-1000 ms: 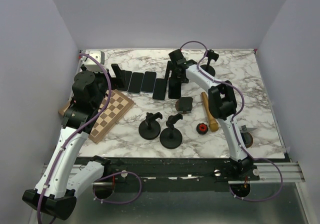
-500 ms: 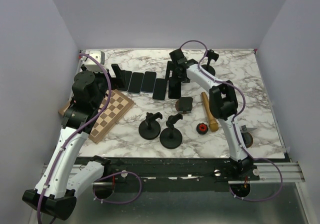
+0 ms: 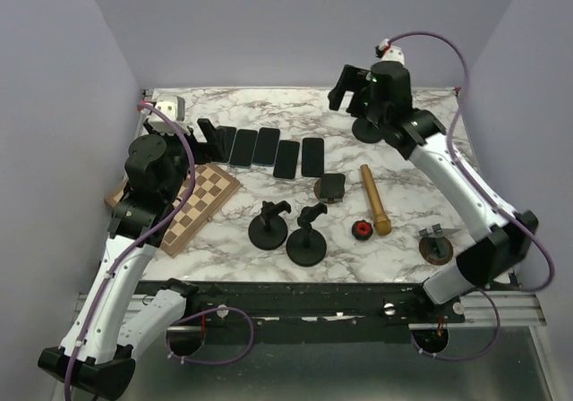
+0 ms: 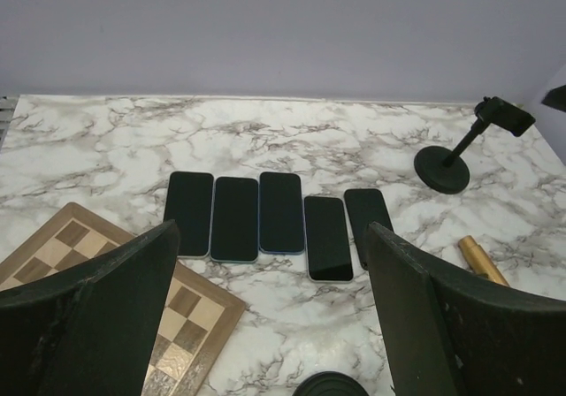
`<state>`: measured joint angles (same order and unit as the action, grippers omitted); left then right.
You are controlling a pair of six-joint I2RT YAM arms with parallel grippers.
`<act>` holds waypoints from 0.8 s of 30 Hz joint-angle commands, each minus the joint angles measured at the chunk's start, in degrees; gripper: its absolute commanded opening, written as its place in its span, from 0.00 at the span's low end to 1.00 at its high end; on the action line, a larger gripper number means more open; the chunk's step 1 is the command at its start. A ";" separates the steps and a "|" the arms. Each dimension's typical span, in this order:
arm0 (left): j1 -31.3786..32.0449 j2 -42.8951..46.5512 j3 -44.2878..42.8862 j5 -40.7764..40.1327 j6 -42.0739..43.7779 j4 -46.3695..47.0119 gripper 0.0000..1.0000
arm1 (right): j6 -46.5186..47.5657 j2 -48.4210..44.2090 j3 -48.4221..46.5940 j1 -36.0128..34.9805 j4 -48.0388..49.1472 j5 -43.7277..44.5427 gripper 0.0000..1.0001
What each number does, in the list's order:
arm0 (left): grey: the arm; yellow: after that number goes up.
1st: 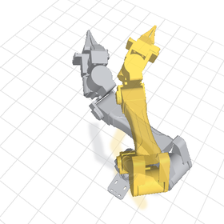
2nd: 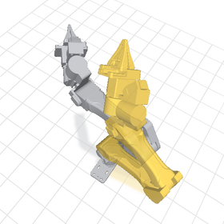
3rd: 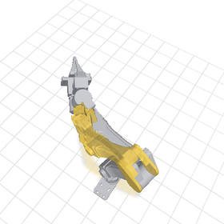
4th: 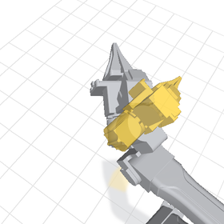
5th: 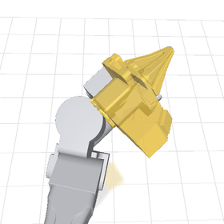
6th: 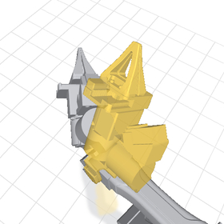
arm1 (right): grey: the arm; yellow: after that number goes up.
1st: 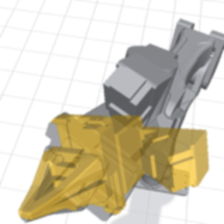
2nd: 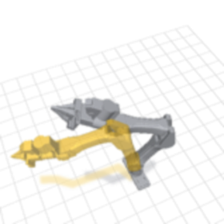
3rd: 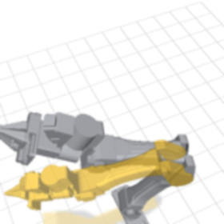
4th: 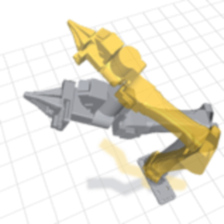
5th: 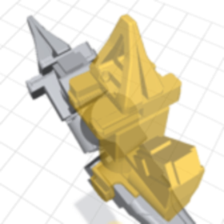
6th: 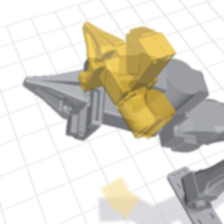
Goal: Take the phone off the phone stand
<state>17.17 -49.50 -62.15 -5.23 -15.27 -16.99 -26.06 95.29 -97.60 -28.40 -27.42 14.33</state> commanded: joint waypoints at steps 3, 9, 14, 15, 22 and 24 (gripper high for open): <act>2.27 6.44 4.37 0.94 0.10 6.52 0.93 | 5.59 -21.72 18.29 0.18 14.11 3.93 1.00; 3.74 14.16 9.84 -1.96 2.61 13.59 0.93 | 12.00 -45.33 31.21 0.14 23.86 7.37 1.00; 3.90 23.82 17.18 -4.64 6.29 23.16 0.93 | 14.83 -59.64 36.40 0.10 28.13 8.52 1.00; 3.92 25.77 18.37 -5.32 7.07 24.41 0.93 | 15.21 -61.88 36.88 0.15 28.61 8.54 1.00; 4.01 33.72 22.91 -12.64 10.87 30.15 0.93 | 17.10 -71.11 36.86 0.10 25.38 10.69 1.00; 4.04 34.42 23.19 -14.50 11.75 30.48 0.93 | 17.39 -72.87 36.98 0.11 25.05 12.85 1.00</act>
<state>20.84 -16.67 -40.07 -13.50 -7.03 9.45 -10.87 25.04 -61.73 -28.38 -0.14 22.65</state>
